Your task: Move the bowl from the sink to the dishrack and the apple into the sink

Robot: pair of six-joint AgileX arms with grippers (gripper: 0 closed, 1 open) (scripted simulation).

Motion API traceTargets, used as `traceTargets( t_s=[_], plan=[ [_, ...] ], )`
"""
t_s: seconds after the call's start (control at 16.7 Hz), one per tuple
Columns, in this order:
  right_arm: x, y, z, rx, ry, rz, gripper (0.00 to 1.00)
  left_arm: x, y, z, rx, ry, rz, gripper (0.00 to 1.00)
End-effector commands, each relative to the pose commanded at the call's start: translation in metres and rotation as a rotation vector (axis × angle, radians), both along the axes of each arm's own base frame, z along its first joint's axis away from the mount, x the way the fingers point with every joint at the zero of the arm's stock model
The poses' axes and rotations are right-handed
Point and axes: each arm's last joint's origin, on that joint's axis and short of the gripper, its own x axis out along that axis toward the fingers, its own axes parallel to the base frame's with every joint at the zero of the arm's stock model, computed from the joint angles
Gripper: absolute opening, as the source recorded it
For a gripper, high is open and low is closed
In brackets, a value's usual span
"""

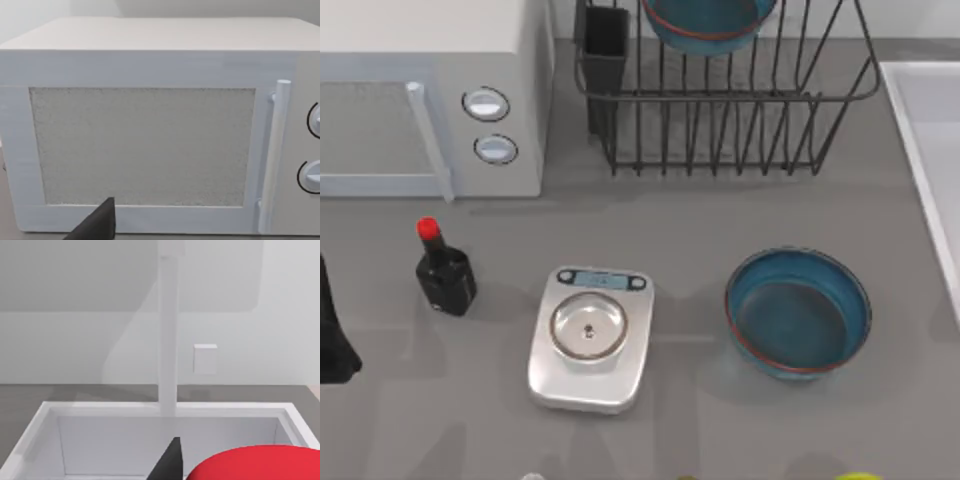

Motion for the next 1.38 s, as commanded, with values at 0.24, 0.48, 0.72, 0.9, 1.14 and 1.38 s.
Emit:
traceTargets(
  t_s=[0.24,0.48,0.72,0.9,1.14,1.38],
  plan=[
    [-0.009,0.006,-0.033,-0.001,0.0,-0.002,0.0,0.0,0.0,0.0,0.0,0.0,0.0,1.0],
    [-0.011,0.008,-0.04,0.0,0.003,-0.003,0.0,0.0,0.0,0.0,0.0,0.0,0.0,1.0],
    [-0.011,0.008,-0.04,0.0,0.003,-0.003,0.15,0.0,0.0,0.0,0.0,0.0,0.0,1.0],
    [-0.011,0.008,-0.04,0.0,0.003,-0.003,0.38,0.0,0.0,0.0,0.0,0.0,0.0,1.0],
    [-0.011,0.008,-0.04,0.0,0.003,-0.003,0.68,0.0,0.0,0.0,0.0,0.0,0.0,1.0],
    [-0.011,0.008,-0.04,0.0,0.003,-0.003,0.98,0.0,0.0,0.0,0.0,0.0,0.0,1.0]
  ],
)
